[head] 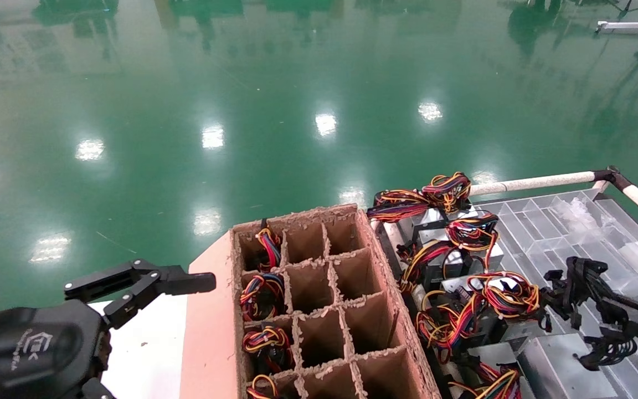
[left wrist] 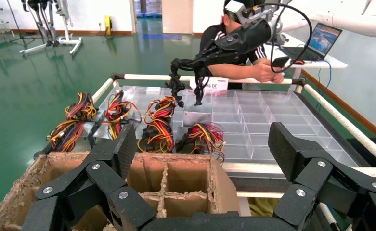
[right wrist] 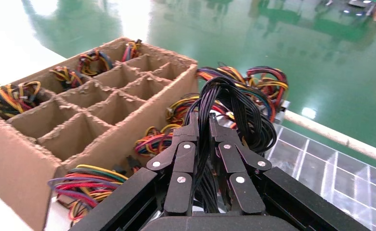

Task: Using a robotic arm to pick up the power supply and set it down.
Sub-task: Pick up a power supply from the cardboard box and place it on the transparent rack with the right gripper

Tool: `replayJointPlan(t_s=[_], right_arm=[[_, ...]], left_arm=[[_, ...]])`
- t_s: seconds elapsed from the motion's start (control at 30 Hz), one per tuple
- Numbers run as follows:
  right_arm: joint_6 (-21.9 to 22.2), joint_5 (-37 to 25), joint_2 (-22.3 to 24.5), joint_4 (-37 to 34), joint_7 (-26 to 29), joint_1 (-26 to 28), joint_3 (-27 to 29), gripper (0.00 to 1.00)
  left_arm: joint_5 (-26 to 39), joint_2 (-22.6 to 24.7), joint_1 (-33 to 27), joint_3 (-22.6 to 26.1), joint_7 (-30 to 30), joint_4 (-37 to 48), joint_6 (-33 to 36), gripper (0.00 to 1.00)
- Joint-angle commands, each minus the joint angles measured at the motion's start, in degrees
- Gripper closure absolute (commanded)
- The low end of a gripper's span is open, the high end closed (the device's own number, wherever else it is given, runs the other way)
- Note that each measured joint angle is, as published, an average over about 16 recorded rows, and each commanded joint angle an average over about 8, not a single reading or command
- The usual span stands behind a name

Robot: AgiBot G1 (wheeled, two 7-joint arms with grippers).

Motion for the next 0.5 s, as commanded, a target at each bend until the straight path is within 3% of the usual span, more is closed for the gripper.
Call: replayJointPlan(t_s=[0.03, 0.5], right_arm=[[0.4, -0.09, -0.52, -0.22, -0.15, 0.2, -0.26, 1.0], [-0.36, -0.83, 1.65, -7.32, -3.94, 1.26, 0.62, 1.0]], left_arm=[[0.0, 0.0, 0.0, 0.0, 0.0, 0.0, 0.0, 0.0], [0.0, 0.0, 0.0, 0.01, 0.0, 0.0, 0.0, 0.0]])
